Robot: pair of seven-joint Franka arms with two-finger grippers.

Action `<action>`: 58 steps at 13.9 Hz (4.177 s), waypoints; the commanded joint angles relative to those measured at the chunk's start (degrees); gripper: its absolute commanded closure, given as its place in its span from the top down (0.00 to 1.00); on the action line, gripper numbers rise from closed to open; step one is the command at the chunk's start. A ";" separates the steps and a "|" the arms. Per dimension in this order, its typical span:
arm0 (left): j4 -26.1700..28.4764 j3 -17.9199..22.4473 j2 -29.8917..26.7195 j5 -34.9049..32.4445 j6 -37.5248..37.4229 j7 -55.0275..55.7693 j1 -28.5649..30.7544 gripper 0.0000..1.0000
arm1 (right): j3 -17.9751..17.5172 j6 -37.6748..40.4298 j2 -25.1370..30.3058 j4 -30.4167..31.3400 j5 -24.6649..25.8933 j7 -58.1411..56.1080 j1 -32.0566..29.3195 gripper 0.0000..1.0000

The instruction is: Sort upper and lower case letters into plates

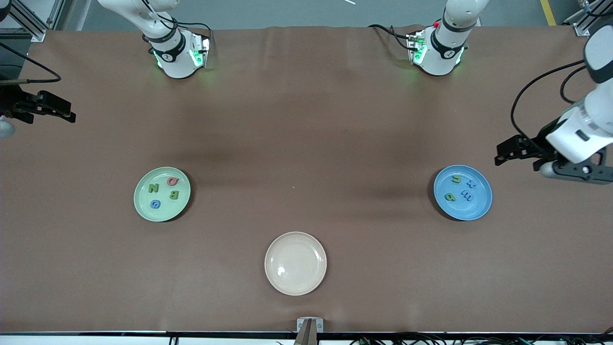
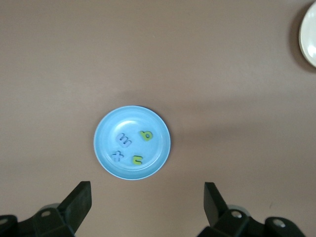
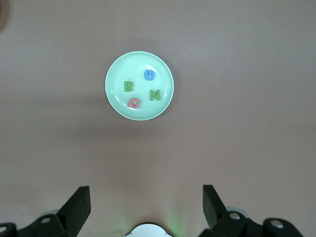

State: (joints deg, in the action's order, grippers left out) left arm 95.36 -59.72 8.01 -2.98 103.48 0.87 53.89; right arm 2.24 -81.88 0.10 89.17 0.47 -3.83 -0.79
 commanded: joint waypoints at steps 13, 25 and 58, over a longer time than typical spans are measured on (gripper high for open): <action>-5.80 5.14 -6.17 4.74 -7.06 0.09 -0.01 1.00 | 0.14 -0.74 1.92 1.97 -0.74 -0.30 0.00 1.00; -5.89 5.14 -4.85 2.80 -6.98 0.19 -0.10 1.00 | 0.22 -1.00 1.74 2.15 -0.74 -0.30 0.00 1.00; -3.17 60.42 -8.44 3.33 -7.77 0.36 -55.38 1.00 | 0.31 -5.74 5.60 6.09 -2.49 -0.74 -0.09 1.00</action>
State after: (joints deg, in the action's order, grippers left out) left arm 89.61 0.61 2.24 0.81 96.12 0.98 -1.28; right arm 2.37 -85.14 1.49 90.02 -1.30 -3.90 -0.79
